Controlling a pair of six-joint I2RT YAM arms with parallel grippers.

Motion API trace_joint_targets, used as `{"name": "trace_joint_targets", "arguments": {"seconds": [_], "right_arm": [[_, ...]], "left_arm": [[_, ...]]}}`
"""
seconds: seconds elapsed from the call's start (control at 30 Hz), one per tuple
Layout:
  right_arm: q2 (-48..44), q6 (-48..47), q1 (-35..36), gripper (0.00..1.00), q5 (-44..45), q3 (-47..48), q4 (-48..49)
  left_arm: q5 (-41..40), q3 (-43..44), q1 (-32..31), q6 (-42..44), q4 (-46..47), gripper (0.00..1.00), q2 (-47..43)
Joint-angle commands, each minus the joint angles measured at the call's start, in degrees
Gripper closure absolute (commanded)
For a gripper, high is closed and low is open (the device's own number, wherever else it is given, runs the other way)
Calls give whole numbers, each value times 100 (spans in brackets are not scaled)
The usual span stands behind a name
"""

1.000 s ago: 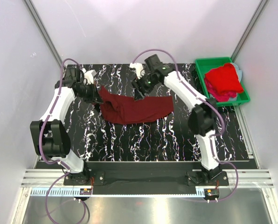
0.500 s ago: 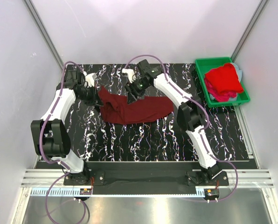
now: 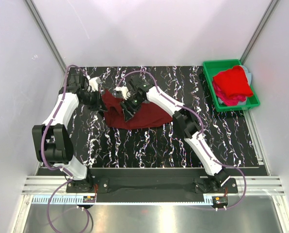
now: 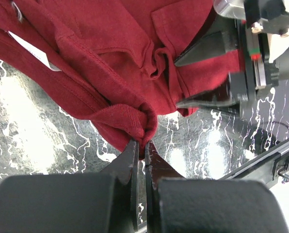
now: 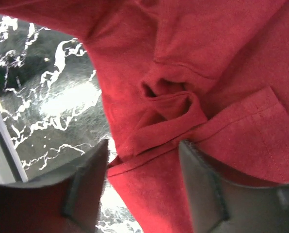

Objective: Fold and stack the t-shirts
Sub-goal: Flatten the tshirt out

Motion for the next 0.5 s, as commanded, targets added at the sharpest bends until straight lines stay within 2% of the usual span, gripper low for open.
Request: {"name": "trace_joint_targets", "arguments": {"seconds": [0.0, 0.03, 0.07, 0.1, 0.13, 0.33, 0.47], "right_arm": [[-3, 22, 38, 42, 215, 308, 113], [-29, 13, 29, 50, 250, 299, 113], [-65, -5, 38, 84, 311, 282, 131], [-108, 30, 38, 96, 416, 255, 166], [-205, 13, 38, 100, 617, 177, 192], [-731, -154, -85, 100, 1399, 132, 306], [-1259, -277, -304, 100, 1954, 272, 491]], "left_arm": [[-40, -96, 39, -44, 164, 100, -300], [-49, -96, 57, -53, 164, 100, -300], [-23, -96, 66, -53, 164, 100, -308], [-31, -78, 83, -62, 164, 100, -300], [-31, -61, 109, -62, 173, 100, -291], [-14, 229, 259, -45, 182, 100, -168], [-58, 738, 321, 175, 77, 100, 16]]}}
